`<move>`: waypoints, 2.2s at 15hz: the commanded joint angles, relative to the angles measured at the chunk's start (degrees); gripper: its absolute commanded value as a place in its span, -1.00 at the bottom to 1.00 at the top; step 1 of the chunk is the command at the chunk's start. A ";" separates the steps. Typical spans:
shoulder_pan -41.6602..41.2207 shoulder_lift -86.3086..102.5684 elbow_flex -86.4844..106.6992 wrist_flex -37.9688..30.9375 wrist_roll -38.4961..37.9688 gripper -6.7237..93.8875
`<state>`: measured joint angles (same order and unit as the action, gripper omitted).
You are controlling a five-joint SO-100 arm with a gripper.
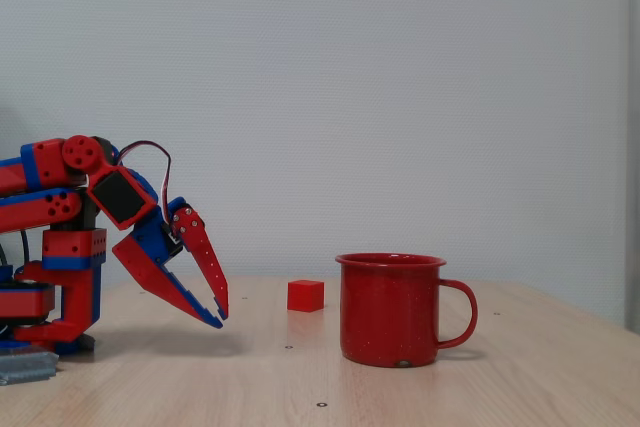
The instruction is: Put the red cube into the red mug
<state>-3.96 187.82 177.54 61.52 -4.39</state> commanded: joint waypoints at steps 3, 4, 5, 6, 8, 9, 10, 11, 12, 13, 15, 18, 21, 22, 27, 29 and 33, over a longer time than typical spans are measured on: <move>-2.11 0.44 -4.57 0.09 -2.46 -0.87; -2.55 -1.58 -7.82 1.14 -1.85 -0.87; -3.34 -4.39 -11.69 2.64 -1.58 -0.87; -3.69 -7.03 -15.91 3.87 -1.32 -0.87; -4.39 -12.74 -25.14 5.98 -0.97 -0.87; -4.66 -16.52 -30.50 7.03 -0.18 -0.87; -4.75 -20.48 -35.86 7.73 0.09 -0.87; -4.75 -23.99 -40.96 8.17 -0.18 -0.87; -5.01 -27.25 -45.79 8.26 -0.09 -0.87; -5.19 -30.85 -50.63 8.35 0.09 -0.87; -6.68 -37.62 -61.61 11.69 -0.26 -0.87; -10.81 -49.13 -80.16 17.05 2.20 -0.87; -17.14 -58.45 -95.36 21.62 1.49 -0.87; -19.42 -61.88 -100.46 23.47 1.41 -0.87; -34.28 -83.76 -123.84 35.33 1.93 -0.87; -37.44 -96.68 -136.14 38.14 2.29 -0.87; -42.54 -121.20 -157.94 40.34 0.53 -0.87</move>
<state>-45.44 66.53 25.49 100.02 -2.81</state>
